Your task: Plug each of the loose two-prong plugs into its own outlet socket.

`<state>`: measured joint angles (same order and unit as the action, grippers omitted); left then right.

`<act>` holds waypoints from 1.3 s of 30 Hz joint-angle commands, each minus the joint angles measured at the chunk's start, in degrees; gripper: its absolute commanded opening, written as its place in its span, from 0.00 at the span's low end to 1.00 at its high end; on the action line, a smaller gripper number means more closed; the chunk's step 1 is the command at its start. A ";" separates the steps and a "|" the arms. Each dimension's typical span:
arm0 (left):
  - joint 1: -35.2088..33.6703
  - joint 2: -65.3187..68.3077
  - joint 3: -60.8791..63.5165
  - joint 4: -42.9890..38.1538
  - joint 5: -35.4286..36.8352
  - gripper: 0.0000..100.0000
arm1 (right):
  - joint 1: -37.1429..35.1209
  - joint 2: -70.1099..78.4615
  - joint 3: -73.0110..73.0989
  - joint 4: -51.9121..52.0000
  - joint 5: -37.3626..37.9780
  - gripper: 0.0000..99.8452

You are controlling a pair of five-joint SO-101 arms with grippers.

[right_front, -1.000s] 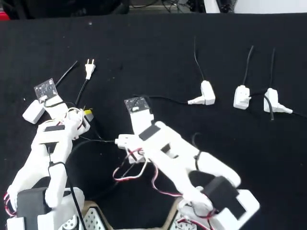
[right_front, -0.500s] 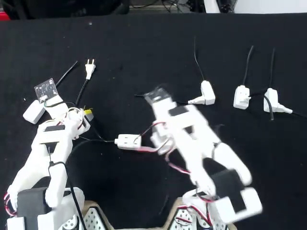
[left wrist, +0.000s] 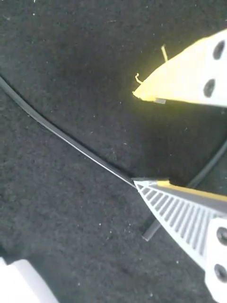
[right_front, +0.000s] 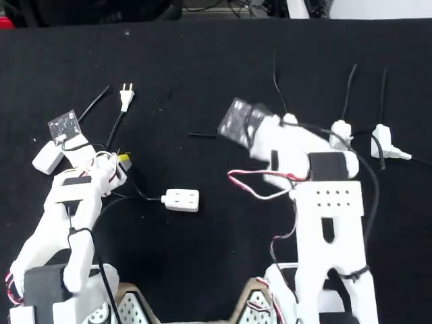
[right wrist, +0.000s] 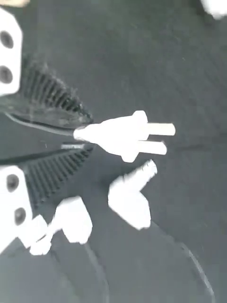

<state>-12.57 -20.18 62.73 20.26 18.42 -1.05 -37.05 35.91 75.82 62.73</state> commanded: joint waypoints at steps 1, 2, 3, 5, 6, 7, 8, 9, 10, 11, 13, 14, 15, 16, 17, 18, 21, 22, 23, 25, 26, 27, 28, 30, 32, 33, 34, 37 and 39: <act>-0.13 -1.05 -0.40 -0.62 0.62 0.26 | -0.79 -1.63 9.27 -0.09 5.27 0.01; -0.13 -1.05 -0.40 -0.62 0.62 0.26 | -1.58 -1.71 13.58 -2.64 5.27 0.01; -0.13 -1.05 -0.40 -0.62 0.62 0.26 | -2.64 -1.80 17.89 -5.89 5.19 0.01; -0.13 -1.05 -0.48 -0.62 0.62 0.26 | -4.31 -1.63 27.12 -13.80 4.48 0.01; -0.13 -1.05 -0.57 -0.62 0.53 0.26 | -5.10 -1.89 31.16 -18.02 3.16 0.01; -0.13 -1.05 -0.57 -0.62 0.53 0.26 | -5.71 -1.89 34.33 -22.15 1.14 0.02; -0.13 -1.05 -0.57 -0.62 0.44 0.26 | -5.98 -1.80 36.53 -25.67 -1.14 0.02; -0.13 -1.05 -0.66 -0.62 0.44 0.26 | -5.98 -1.80 37.85 -27.16 -3.08 0.03; -0.13 -1.05 -0.66 -0.62 0.44 0.26 | -5.98 -1.80 38.02 -26.55 -4.48 0.06; -0.13 -1.05 -0.66 -0.62 0.35 0.26 | -5.98 -1.80 37.93 -24.97 -5.80 0.11; -0.13 -1.05 -0.66 -0.62 0.35 0.26 | -6.42 -1.89 36.62 -21.01 -7.91 0.21; -0.13 -1.05 -0.66 -0.62 0.35 0.26 | -6.86 -1.89 35.56 -19.08 -8.70 0.24; -0.13 -1.05 -0.66 -0.62 0.35 0.26 | -7.47 -1.89 34.51 -16.88 -9.49 0.24; -0.13 -1.05 -0.66 -0.62 0.35 0.26 | -8.09 -1.89 33.19 -14.68 -10.11 0.24; -0.13 -1.05 -0.66 -0.62 0.35 0.26 | -8.97 -1.89 31.78 -12.57 -10.55 0.23; -0.13 -1.05 -0.66 -0.62 0.35 0.26 | -10.02 -1.89 30.46 -11.25 -11.16 0.21; -0.13 -1.05 -0.66 -0.62 0.35 0.26 | -11.08 -1.71 25.71 -11.60 -16.18 0.17; -0.13 -1.05 -0.66 -0.62 0.35 0.26 | -11.08 -1.54 24.57 -13.01 -18.11 0.16; -0.13 -1.05 -0.66 -0.62 0.35 0.26 | -11.08 -1.45 24.04 -14.95 -20.04 0.16; -0.13 -1.05 -0.66 -0.62 0.35 0.26 | -11.16 -1.36 24.40 -18.55 -22.42 0.16; -0.13 -1.05 -0.66 -0.62 0.26 0.26 | -11.16 -1.19 25.10 -20.13 -22.51 0.16; -0.13 -1.05 -0.66 -0.62 0.26 0.26 | -11.08 -0.75 25.63 -21.27 -21.89 0.16; -0.13 -1.05 -0.66 -0.62 0.26 0.26 | -10.99 0.04 26.15 -22.15 -20.75 0.16; -0.13 -1.05 -0.66 -0.62 0.26 0.26 | -10.99 2.33 27.12 -22.68 -18.46 0.16; -0.13 -1.05 -0.57 -0.62 0.26 0.26 | -11.25 5.05 28.26 -22.59 -15.12 0.16; -0.13 -1.05 -0.57 -0.62 0.26 0.26 | -11.25 6.11 28.62 -22.59 -13.80 0.16; -0.13 -1.05 -0.57 -0.62 0.26 0.26 | -11.25 7.16 28.62 -22.59 -13.01 0.16; -0.13 -1.05 -0.66 -0.62 0.26 0.26 | -11.43 8.92 27.47 -22.59 -12.48 0.16; -0.13 -1.05 -0.66 -0.62 0.26 0.26 | -12.57 9.80 26.59 -23.03 -12.48 0.16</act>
<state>-12.57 -20.18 62.73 20.26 18.42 -11.60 -28.09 64.66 54.11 49.54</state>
